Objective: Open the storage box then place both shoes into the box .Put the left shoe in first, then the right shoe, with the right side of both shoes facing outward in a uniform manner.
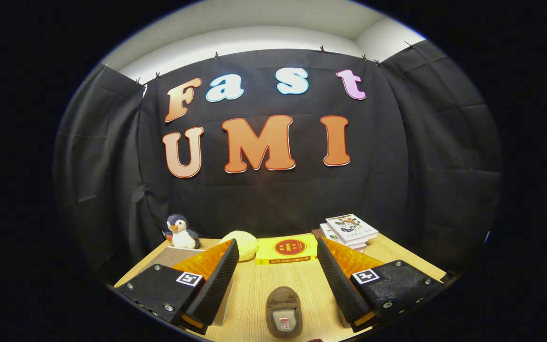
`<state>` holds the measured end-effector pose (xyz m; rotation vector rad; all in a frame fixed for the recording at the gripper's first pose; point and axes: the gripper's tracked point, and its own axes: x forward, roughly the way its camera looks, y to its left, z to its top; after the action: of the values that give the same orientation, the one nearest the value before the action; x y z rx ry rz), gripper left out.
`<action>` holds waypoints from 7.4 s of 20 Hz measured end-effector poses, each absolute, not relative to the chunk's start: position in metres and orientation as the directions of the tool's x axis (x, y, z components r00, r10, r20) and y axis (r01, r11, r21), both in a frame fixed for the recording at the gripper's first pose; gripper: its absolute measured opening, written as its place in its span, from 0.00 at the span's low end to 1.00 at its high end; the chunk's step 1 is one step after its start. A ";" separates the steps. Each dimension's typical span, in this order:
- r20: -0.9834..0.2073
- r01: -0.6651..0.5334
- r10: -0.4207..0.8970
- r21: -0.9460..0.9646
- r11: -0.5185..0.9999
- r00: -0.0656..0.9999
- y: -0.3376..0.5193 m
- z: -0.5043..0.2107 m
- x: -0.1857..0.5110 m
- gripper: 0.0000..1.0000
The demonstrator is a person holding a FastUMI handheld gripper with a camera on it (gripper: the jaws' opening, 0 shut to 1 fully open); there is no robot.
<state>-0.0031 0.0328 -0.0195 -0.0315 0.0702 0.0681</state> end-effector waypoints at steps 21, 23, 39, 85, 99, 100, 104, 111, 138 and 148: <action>-0.373 -0.259 0.447 0.455 0.852 0.813 0.091 -0.147 0.038 0.98; -0.390 -0.264 0.516 0.541 0.799 0.763 0.100 -0.161 0.042 0.98; -0.281 -0.170 0.901 0.921 0.350 0.331 0.189 -0.216 0.036 0.98; -0.165 -0.393 0.880 0.848 0.357 0.445 0.383 -0.040 -0.004 0.02; -0.388 -0.464 0.819 0.683 0.563 0.423 0.438 -0.096 -0.015 0.94; -0.399 -0.465 0.806 0.667 0.582 0.436 0.431 -0.099 -0.013 0.97; -0.432 -0.446 0.756 0.620 0.645 0.492 0.392 -0.108 -0.002 0.97; -0.458 -0.372 0.641 0.548 0.750 0.616 0.292 -0.113 0.022 0.97; -0.641 -0.162 0.051 -0.115 0.980 0.766 -0.017 -0.278 0.033 0.65; -0.694 -0.158 0.055 -0.085 0.984 0.718 -0.028 -0.311 0.026 0.49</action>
<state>0.0256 -0.0278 -0.3115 -0.1421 0.7611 0.1179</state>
